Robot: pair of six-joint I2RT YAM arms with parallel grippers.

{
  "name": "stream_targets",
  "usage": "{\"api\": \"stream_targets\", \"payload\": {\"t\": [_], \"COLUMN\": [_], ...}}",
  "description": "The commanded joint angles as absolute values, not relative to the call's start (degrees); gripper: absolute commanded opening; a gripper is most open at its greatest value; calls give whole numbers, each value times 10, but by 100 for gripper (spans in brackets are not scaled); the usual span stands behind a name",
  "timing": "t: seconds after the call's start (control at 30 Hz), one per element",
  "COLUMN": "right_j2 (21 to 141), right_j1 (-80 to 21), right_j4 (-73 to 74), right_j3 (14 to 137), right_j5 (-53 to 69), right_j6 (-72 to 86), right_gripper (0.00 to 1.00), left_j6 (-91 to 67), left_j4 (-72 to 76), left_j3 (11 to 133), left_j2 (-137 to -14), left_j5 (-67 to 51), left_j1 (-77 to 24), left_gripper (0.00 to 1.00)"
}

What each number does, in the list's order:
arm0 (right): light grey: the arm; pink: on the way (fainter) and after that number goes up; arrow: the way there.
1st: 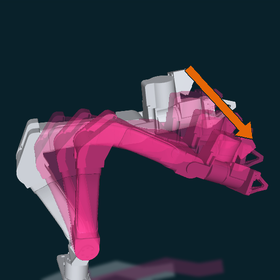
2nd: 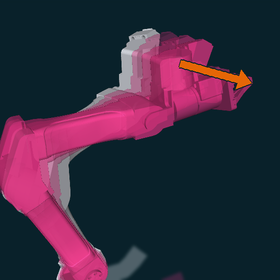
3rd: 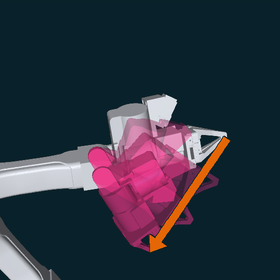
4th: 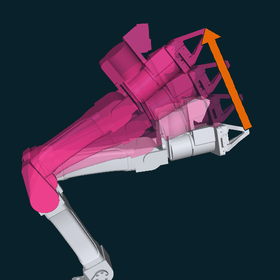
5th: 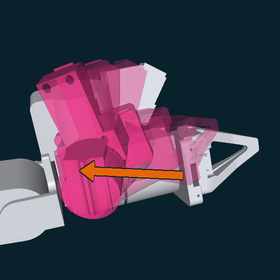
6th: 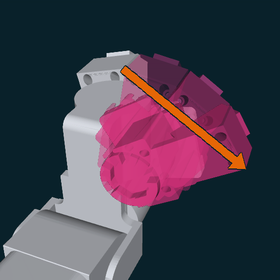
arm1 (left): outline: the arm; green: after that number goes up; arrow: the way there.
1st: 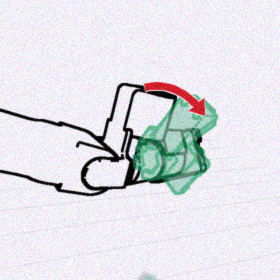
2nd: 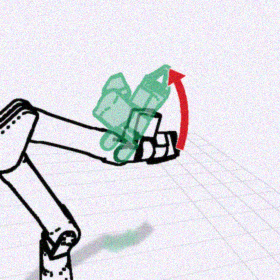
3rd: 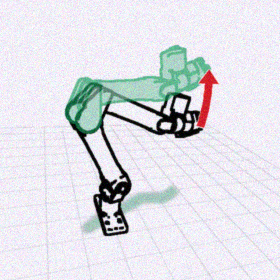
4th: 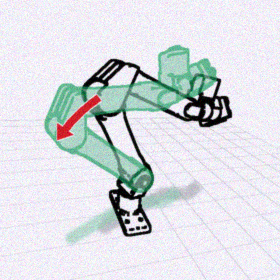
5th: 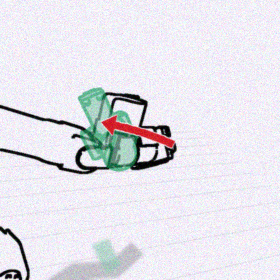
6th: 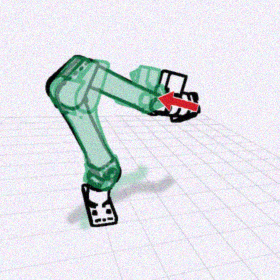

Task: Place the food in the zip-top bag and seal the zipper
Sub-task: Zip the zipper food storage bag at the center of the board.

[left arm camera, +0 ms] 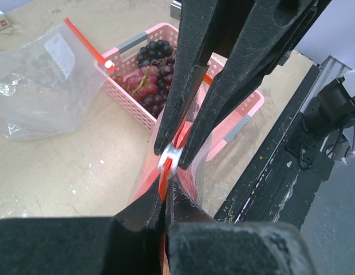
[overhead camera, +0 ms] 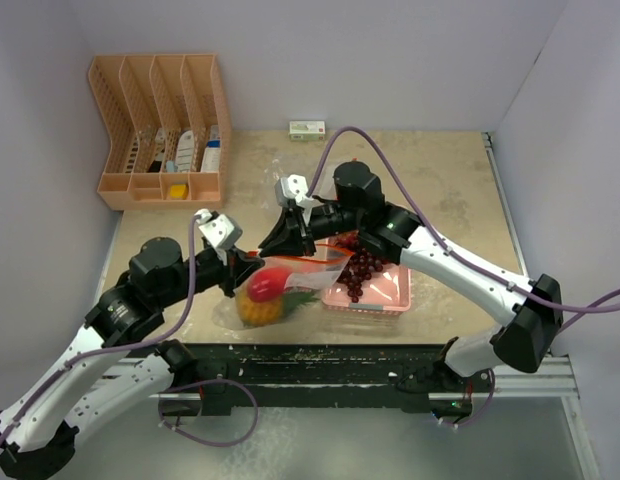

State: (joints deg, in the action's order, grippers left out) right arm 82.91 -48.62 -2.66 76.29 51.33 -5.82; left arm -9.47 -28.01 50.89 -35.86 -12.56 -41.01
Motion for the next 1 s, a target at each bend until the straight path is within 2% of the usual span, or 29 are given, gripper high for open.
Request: {"api": "stream_targets", "payload": {"t": [0.0,0.3,0.53,0.97], "right_j2": [813,805,791,769], "right_j1": [-479,-458,-425,-365], "right_j4": [26,64,91,38], "right_j3": [767,756,722,658], "right_j5": [445,402,387,377], "right_j6": [-79,-97,-114,-112], "right_gripper": [0,0,0,0], "left_j6": [-100,-94,-84,-67], "left_j4": [-239,-275,-318,-392], "left_j3": [539,559,584,650], "left_j2": [-322,-305,-287,-244], "left_j5": [-102,-77,9,91], "left_j1": [-409,-409,-410,-409], "left_gripper": [0,0,0,0]}}
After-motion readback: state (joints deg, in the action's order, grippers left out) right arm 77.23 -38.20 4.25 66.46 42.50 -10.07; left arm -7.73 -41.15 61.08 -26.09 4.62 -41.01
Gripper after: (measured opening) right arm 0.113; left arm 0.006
